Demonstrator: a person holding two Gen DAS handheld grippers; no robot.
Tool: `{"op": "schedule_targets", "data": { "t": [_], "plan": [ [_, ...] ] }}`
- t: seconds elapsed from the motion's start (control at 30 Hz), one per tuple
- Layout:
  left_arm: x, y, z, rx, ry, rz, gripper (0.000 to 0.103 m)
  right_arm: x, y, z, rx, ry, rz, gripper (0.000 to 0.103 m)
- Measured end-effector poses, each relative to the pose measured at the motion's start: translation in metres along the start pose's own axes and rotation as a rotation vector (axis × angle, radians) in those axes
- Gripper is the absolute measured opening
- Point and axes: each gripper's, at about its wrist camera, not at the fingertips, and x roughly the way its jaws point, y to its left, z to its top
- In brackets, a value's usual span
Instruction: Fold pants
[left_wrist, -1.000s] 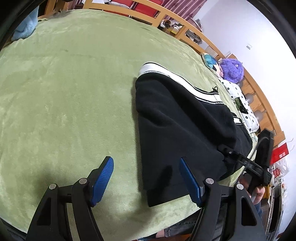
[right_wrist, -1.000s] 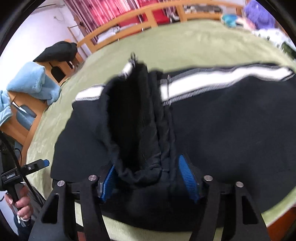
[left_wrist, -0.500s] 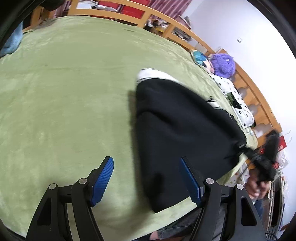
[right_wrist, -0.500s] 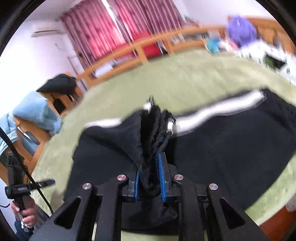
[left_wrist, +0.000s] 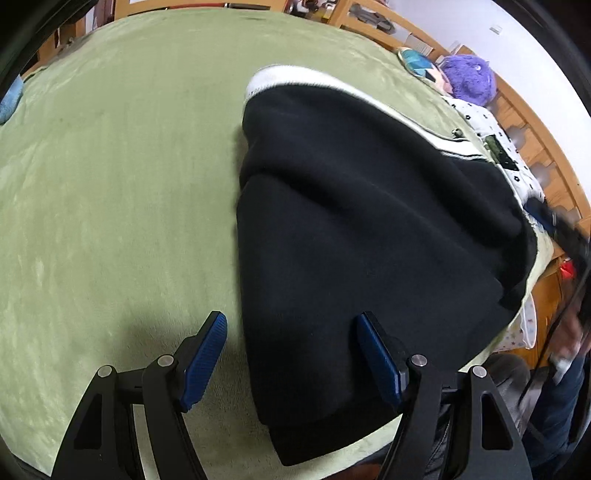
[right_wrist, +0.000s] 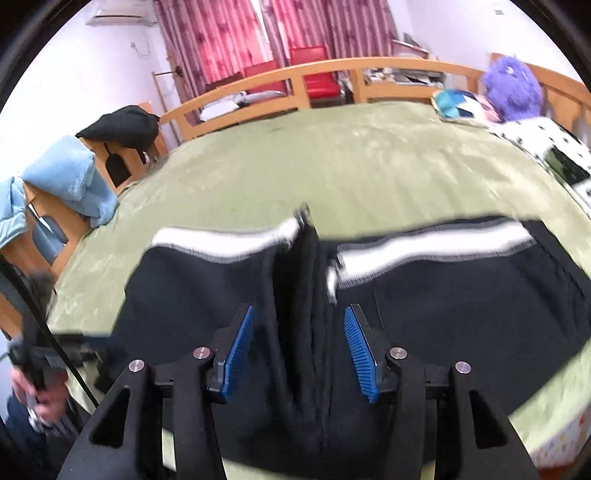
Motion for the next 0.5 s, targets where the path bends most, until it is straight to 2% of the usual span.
{"op": "schedule_targets", "data": {
  "t": [0.13, 0.17, 0.23, 0.3, 0.37, 0.43, 0.5],
  "plan": [
    [0.002, 0.008, 0.002, -0.043, 0.025, -0.045, 0.071, 0.049, -0.008, 0.026, 0.024, 0.077, 0.042, 0.050],
    [0.004, 0.011, 0.002, -0.060, 0.031, -0.057, 0.072, 0.061, -0.009, 0.029, 0.033, 0.100, 0.068, 0.044],
    [0.008, 0.012, 0.000, -0.066, 0.037, -0.063, 0.073, 0.086, -0.009, 0.033, 0.032, 0.153, 0.078, 0.020],
    [0.008, 0.011, 0.000, -0.057, 0.036, -0.061, 0.074, 0.099, -0.014, 0.033, 0.013, 0.148, 0.010, 0.010],
    [0.009, 0.009, 0.000, -0.052, 0.036, -0.055, 0.074, 0.103, -0.026, 0.034, 0.061, 0.123, 0.031, 0.009],
    [0.009, 0.006, 0.001, -0.054, 0.039, -0.054, 0.074, 0.110, -0.035, 0.033, 0.131, 0.150, 0.043, 0.009],
    [0.007, 0.005, 0.001, -0.053, 0.035, -0.061, 0.072, 0.110, -0.032, 0.030, 0.117, 0.166, 0.025, 0.009]
  ]
}}
